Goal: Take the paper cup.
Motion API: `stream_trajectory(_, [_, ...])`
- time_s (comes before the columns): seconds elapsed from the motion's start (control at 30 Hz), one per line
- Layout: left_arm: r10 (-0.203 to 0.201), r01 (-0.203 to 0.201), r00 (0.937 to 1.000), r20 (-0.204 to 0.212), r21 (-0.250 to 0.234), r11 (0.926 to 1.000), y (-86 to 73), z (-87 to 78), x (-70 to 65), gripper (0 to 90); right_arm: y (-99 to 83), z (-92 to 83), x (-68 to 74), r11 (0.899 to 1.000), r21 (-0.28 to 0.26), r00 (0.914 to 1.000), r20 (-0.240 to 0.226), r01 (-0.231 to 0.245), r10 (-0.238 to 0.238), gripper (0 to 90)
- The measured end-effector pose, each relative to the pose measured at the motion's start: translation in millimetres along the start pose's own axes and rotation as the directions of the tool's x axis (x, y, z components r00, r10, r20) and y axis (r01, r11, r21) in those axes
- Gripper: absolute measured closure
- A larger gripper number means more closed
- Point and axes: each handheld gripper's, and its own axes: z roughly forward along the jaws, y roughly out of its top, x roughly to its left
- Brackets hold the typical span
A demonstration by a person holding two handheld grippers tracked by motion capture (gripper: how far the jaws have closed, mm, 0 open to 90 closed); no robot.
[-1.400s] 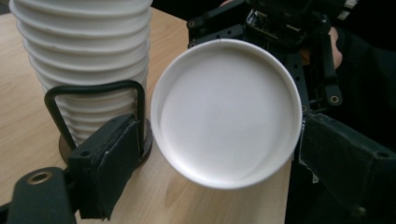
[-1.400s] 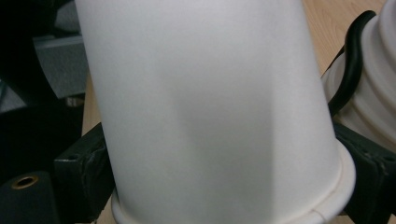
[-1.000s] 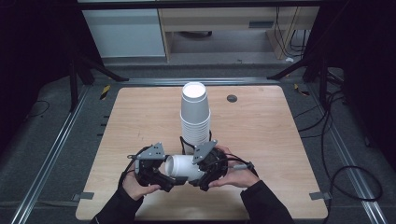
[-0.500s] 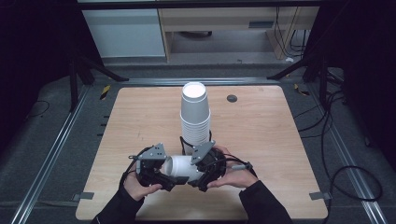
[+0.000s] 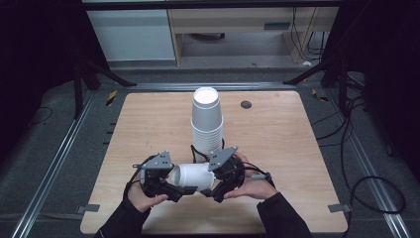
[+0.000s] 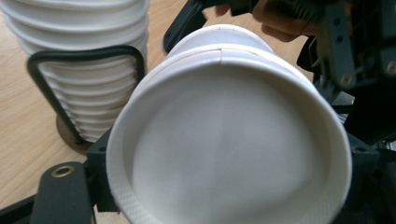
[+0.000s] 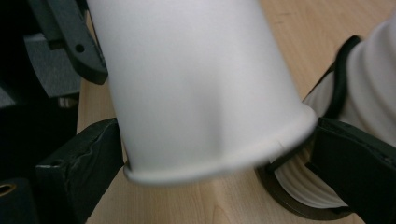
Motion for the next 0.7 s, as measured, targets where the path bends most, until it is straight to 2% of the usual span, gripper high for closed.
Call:
stream_trajectory(0.17, [0.009, -0.009, 0.9999, -0.009, -0.041, 0.9991, -0.7, -8.7, 4.2, 19.2, -9.3, -20.9, -4.7, 0.995, -0.079, 0.9984, -0.003, -0.057, 0.057, 3.6])
stream_trajectory(0.23, [0.006, -0.007, 1.0000, -0.007, -0.052, 0.9986, -1.2, -10.1, 5.4, 19.2, -10.9, -22.3, -5.0, 0.995, -0.083, 0.9982, -0.004, -0.060, 0.060, 3.6])
stream_trajectory(0.3, [0.002, -0.002, 1.0000, -0.004, -0.079, 0.9969, -2.4, -12.2, 7.7, 19.3, -15.8, -25.1, -5.4, 0.992, -0.098, 0.9972, -0.017, -0.074, 0.072, 3.6])
stream_trajectory(0.33, [-0.001, 0.001, 1.0000, 0.001, -0.091, 0.9959, -3.1, -13.0, 8.7, 19.2, -21.8, -26.9, -5.4, 0.989, -0.113, 0.9948, -0.035, -0.099, 0.095, 3.8])
stream_trajectory(0.53, [0.009, -0.003, 0.9991, 0.040, -0.153, 0.9882, -6.6, -13.1, 10.8, 19.2, -32.4, -26.5, -5.8, 0.980, -0.136, 0.9887, -0.066, -0.143, 0.135, 4.0])
stream_trajectory(0.7, [0.030, -0.019, 0.9972, 0.069, -0.164, 0.9863, -9.0, -5.4, 10.4, 19.1, -33.6, -23.5, -2.9, 0.977, -0.150, 0.9853, -0.095, -0.155, 0.141, 4.2])
